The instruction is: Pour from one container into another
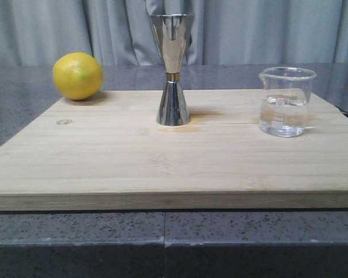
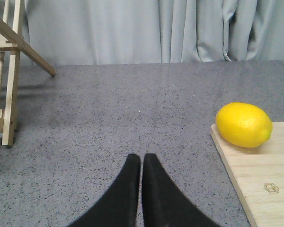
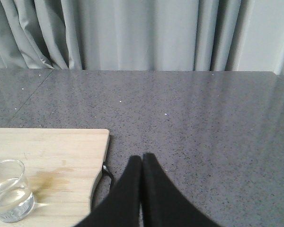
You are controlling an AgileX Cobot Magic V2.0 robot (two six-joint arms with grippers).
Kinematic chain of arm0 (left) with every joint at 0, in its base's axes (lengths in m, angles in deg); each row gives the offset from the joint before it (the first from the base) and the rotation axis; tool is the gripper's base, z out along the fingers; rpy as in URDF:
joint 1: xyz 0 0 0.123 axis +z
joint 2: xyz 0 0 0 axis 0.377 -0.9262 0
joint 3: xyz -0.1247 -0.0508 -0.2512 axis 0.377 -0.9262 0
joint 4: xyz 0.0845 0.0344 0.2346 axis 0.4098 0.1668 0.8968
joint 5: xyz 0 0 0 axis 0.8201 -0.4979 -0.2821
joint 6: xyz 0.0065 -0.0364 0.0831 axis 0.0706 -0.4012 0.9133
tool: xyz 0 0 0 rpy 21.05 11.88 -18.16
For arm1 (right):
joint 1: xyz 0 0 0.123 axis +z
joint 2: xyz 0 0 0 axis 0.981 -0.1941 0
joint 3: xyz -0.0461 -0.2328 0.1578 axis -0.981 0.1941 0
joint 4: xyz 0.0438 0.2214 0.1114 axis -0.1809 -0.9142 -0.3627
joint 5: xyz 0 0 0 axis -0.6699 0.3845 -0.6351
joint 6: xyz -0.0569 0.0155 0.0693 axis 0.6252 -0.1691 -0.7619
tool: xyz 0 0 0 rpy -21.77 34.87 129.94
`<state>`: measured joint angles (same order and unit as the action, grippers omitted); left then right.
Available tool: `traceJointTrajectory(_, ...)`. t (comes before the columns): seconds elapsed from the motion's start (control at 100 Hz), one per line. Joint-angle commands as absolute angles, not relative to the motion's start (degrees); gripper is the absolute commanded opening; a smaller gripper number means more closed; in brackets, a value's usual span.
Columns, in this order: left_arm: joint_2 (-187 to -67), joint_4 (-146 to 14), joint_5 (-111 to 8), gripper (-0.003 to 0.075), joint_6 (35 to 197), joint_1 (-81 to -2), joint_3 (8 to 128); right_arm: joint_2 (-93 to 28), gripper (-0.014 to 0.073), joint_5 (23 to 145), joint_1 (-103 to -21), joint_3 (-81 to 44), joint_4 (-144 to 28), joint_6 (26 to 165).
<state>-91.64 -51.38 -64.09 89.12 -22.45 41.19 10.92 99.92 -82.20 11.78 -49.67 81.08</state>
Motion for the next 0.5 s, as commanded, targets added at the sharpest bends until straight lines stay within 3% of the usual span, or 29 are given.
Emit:
traceJointTrajectory(0.0,-92.8,-52.4,-59.6,-0.0019,89.3,-22.4,43.2,9.8,-0.0072,94.9,-82.2,9.7,-49.9,81.9)
traceJointTrajectory(0.4,-92.8,-55.3,-59.7,-0.0018,88.9,-22.4,43.2,9.8,-0.0069,95.1,-82.2,9.7,-50.0,81.6)
traceJointTrajectory(0.49,-92.8,-55.7,-59.5,0.0025,88.2,-22.4,43.2,9.8,0.0008,94.3,-82.2,9.7,-50.0,79.3)
